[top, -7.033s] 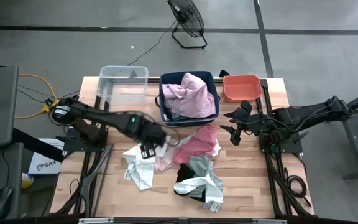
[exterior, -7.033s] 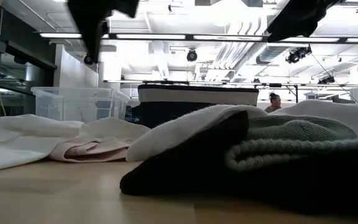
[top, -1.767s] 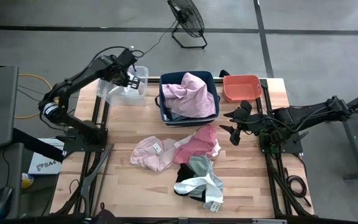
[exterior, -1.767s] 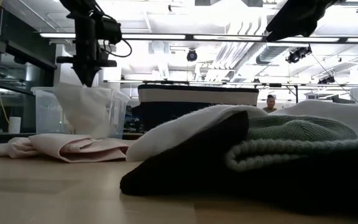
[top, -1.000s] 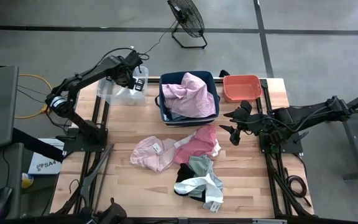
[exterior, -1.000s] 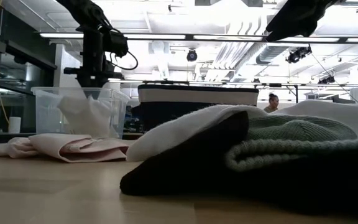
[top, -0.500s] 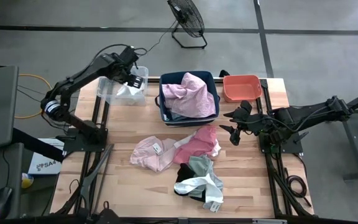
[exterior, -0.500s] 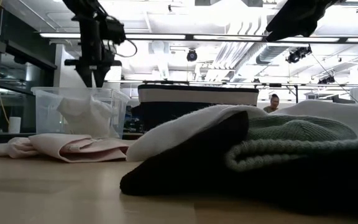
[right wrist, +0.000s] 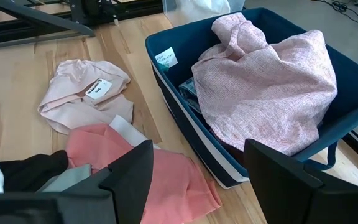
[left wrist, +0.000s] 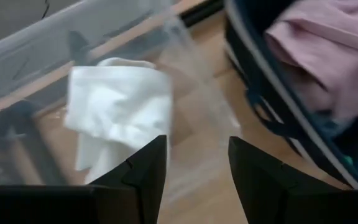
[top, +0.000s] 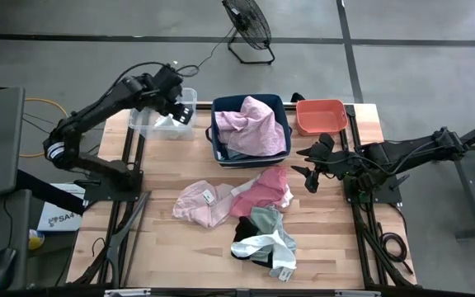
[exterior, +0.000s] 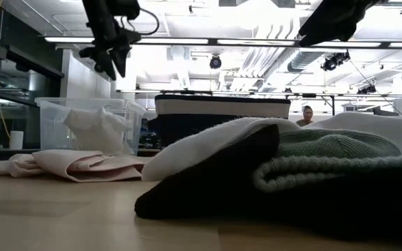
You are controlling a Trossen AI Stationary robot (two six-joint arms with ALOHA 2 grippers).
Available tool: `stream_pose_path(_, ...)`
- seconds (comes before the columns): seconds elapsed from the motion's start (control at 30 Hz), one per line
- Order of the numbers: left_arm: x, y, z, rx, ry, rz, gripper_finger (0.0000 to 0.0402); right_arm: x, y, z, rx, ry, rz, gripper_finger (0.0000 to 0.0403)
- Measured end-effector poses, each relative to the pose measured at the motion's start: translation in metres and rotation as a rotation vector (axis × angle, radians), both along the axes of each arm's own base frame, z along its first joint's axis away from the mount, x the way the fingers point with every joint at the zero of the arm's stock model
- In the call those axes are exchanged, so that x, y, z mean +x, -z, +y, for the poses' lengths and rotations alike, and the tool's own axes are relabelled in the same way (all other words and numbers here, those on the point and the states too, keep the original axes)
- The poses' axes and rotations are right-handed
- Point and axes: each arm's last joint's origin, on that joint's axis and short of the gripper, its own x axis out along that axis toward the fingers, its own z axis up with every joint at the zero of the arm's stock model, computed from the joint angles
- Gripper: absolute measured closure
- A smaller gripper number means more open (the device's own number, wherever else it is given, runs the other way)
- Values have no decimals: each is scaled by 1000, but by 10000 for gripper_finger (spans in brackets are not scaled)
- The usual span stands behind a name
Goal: Pick & Place Cloths
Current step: Put the light pink underwear into the transparent bin
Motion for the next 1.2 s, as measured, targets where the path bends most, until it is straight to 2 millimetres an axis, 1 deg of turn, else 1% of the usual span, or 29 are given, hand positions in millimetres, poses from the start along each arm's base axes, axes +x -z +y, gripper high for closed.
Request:
stream_pose_path(0.13, 12, -3, -22, -6, 74, -22, 234, 0, 0, 0, 3, 2, -1, 160)
stream_pose_path(0.5, 42, -2, -84, -52, 261, -45, 234, 0, 0, 0, 8, 5, -1, 160)
stream_pose_path(0.7, 50, -2, -120, -38, 325, -43, 234, 0, 1, 0, 15, 5, 3, 160)
stream_pose_path(0.87, 53, -2, -148, -33, 372, -55, 234, -1, 1, 0, 15, 6, 7, 160)
stream_pose_path(0.97, 54, 3, -162, -16, 373, -55, 234, -1, 1, 0, 15, 6, 6, 160)
stream_pose_path(1.03, 54, 11, -170, -13, 349, -47, 234, -1, 1, 0, 15, 6, 6, 160)
stream_pose_path(1.2, 57, 42, -191, -63, 315, -50, 234, -1, 1, 0, 15, 6, 7, 160)
